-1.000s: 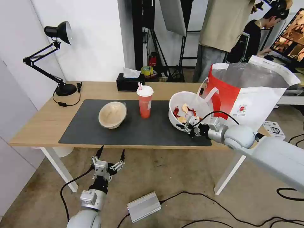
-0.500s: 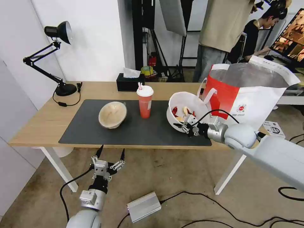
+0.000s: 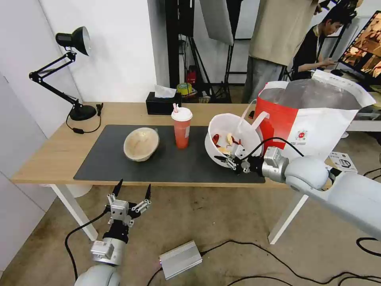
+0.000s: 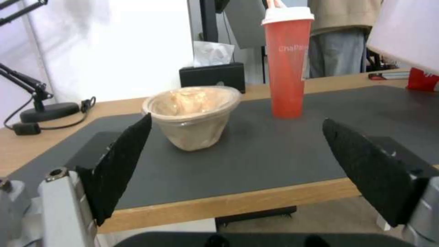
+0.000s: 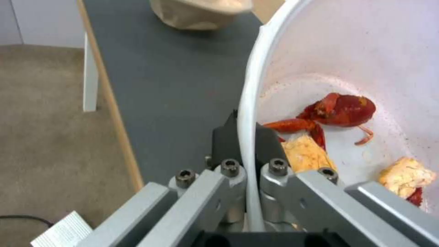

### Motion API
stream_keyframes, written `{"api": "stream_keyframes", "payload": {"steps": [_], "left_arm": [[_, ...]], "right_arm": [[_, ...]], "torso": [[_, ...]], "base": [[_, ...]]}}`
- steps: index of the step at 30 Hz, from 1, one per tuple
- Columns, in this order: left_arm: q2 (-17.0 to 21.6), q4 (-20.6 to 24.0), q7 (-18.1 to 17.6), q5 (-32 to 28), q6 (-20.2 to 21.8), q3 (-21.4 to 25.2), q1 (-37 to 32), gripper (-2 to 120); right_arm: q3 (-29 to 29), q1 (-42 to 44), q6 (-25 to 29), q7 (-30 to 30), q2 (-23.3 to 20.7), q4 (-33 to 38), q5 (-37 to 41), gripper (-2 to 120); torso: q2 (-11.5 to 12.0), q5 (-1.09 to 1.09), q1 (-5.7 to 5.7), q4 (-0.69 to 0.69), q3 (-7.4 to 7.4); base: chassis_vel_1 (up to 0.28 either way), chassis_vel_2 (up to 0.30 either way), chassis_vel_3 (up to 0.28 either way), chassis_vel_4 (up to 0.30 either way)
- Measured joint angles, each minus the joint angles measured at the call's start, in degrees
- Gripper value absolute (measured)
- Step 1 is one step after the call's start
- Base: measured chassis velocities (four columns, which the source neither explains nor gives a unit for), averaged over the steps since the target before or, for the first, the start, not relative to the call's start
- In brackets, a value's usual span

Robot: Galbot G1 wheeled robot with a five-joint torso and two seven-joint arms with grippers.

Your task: Pick up the trash from the table and place it into the takeout bag.

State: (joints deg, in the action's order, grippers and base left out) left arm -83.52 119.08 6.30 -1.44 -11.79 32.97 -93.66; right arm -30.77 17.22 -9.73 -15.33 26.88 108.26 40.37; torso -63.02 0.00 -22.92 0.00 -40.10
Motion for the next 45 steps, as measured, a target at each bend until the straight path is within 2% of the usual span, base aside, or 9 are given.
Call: {"api": "stream_keyframes", "payload": {"steps": [14, 34, 41, 45], "left_arm": [[-0.09, 1.67, 0.0, 0.52, 0.01, 0.47, -1.41, 100], [0.1, 2.69, 0.0, 1.0, -0.13, 0.67, -2.03, 100], [0.07, 2.63, -0.01, 1.06, -0.17, 0.59, -2.0, 100], [0.03, 2.53, -0.01, 1.61, -0.25, 0.13, -2.13, 100]], "right_arm": [[1.04, -0.67, -0.29, 0.13, -3.32, 7.53, 1.83, 0], [2.32, -3.24, -1.78, 1.97, -5.83, 18.33, 6.82, 0], [5.93, -3.9, -1.88, 1.73, -7.56, 19.99, 8.21, 0], [10.32, -4.18, -1.88, 0.88, -9.18, 20.17, 9.76, 0]], "torso": [[0.0, 0.0, 0.0, 0.0, 0.0], [0.0, 0.0, 0.0, 0.0, 0.0], [0.0, 0.0, 0.0, 0.0, 0.0], [0.0, 0.01, 0.0, 0.0, 0.0]], "base": [[0.0, 0.0, 0.0, 0.0], [0.0, 0.0, 0.0, 0.0], [0.0, 0.0, 0.0, 0.0], [0.0, 0.0, 0.0, 0.0]]}}
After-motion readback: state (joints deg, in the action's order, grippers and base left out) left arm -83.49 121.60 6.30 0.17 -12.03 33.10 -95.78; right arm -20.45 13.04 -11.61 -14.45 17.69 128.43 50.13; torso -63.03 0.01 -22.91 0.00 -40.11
